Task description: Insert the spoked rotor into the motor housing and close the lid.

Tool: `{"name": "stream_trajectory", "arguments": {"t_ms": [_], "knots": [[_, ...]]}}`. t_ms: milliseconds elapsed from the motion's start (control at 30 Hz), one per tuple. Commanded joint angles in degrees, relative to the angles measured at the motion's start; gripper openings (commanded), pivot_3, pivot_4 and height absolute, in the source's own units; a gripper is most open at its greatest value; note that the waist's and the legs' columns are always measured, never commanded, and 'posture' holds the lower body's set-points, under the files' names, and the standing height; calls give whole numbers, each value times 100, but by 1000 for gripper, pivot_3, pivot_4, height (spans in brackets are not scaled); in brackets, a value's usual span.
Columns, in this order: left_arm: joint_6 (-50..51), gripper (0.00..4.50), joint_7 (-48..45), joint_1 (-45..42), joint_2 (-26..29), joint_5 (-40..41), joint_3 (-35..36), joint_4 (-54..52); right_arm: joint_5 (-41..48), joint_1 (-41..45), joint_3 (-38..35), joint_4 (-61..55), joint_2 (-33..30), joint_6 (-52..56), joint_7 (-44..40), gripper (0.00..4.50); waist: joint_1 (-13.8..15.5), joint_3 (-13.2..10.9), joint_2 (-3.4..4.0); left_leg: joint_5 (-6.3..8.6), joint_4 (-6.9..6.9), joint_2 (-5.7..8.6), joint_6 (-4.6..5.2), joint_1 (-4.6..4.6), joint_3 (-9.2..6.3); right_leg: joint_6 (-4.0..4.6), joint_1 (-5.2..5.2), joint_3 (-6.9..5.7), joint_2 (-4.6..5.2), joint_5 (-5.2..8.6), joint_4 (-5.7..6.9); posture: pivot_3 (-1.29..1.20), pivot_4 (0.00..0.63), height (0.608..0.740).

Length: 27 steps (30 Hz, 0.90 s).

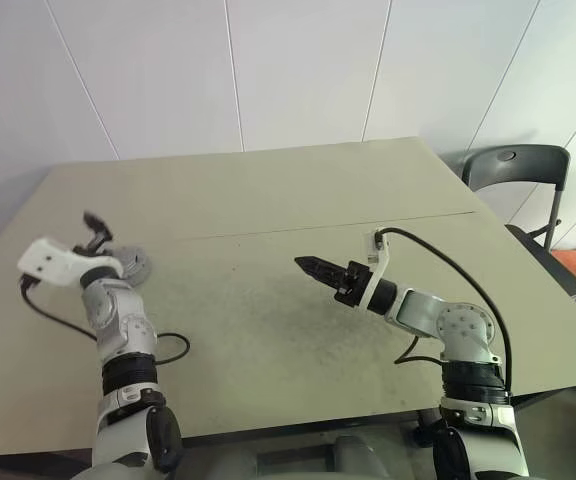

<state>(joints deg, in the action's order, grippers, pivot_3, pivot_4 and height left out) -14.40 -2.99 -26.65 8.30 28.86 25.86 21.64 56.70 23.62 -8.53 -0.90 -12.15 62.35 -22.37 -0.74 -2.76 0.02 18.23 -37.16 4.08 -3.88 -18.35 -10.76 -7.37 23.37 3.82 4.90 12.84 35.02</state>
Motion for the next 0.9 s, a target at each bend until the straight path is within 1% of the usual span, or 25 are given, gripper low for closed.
{"name": "stream_trajectory", "arguments": {"t_ms": [33, 133, 200, 300, 367, 400, 467, 533, 567, 667, 900], "knots": [[626, 4485, -1400, 337, 179, 283, -641, -596, -840, 270, 326, -393, -115, -876, -3, 3241, -30, 0, 2, 0, 1, 0, 0, 0, 0, 0, 1, 0, 0, 0, 0, 0, 0, 740], [1119, 4485, -2201, 681, 379, 472, -939, -985, -1461, 318, 561, -372, -213, -1462, -103, 3241, -61, 0, 2, 0, 5, -4, 1, 2, 2, -2, 5, 0, -3, 1, 2, 0, 0, 740], [1388, 4485, -2792, 872, 606, 556, -1105, -1135, -1883, 373, 741, -326, -318, -1874, -219, 3241, -50, 0, 2, 0, 7, -9, 1, 0, 0, -1, 9, 1, -9, 1, 3, 0, 0, 740], [1659, 4485, -3704, 1131, 982, 585, -1414, -1407, -2584, 444, 1124, -255, -491, -2445, -364, 3241, -31, -1, 4, 0, 7, -12, 1, 0, -1, -5, 9, 0, -11, 5, 5, 0, 0, 740], [1740, 4485, -4044, 1236, 1176, 548, -1501, -1513, -2905, 499, 1324, -210, -550, -2698, -474, 3241, -26, -2, 6, 0, 5, -12, 1, 0, 0, -12, 8, 0, -11, 10, 3, 0, 0, 740], [1839, 4499, -4180, 1273, 1232, 652, -1473, -1563, -3015, 523, 1381, -187, -555, -2775, -506, 3398, -22, -3, 6, 1, 5, -11, 1, 1, 1, -13, 6, 1, -11, 10, 3, 0, 0, 740], [1944, 4500, -4428, 1346, 1338, 747, -1445, -1659, -3075, 541, 1439, -180, -531, -2762, -611, 3785, -15, -3, 6, 1, 5, -12, 1, 1, 0, -14, 7, 2, -11, 11, 3, 0, 0, 740], [1995, 4500, -4613, 1408, 1428, 686, -1493, -1747, -3232, 527, 1610, -231, -572, -2849, -778, 4408, -15, -3, 6, 1, 6, -13, 1, 1, -1, -14, 8, 2, -12, 11, 3, 0, 0, 740], [2034, 4500, -4670, 1427, 1470, 645, -1528, -1784, -3363, 533, 1692, -209, -573, -2944, -812, 4483, -16, -4, 8, 1, 7, -13, 1, 1, -1, -13, 9, 2, -12, 11, 3, 0, 0, 740], [2052, 4500, -4734, 1457, 1522, 562, -1570, -1870, -3716, 586, 1786, 95, -553, -3171, -805, 4483, -5, -4, 8, 1, 8, -13, 1, 0, -1, -10, 10, 2, -11, 9, 3, 0, 0, 740], [1690, 4500, -4769, 1520, 1482, 155, -1623, -1786, -4157, 740, 1850, 619, -338, -3688, -814, 4483, -11, -5, 9, 1, 8, -13, 1, 0, -1, -5, 10, 2, -11, 6, 3, 0, 0, 740]]}}
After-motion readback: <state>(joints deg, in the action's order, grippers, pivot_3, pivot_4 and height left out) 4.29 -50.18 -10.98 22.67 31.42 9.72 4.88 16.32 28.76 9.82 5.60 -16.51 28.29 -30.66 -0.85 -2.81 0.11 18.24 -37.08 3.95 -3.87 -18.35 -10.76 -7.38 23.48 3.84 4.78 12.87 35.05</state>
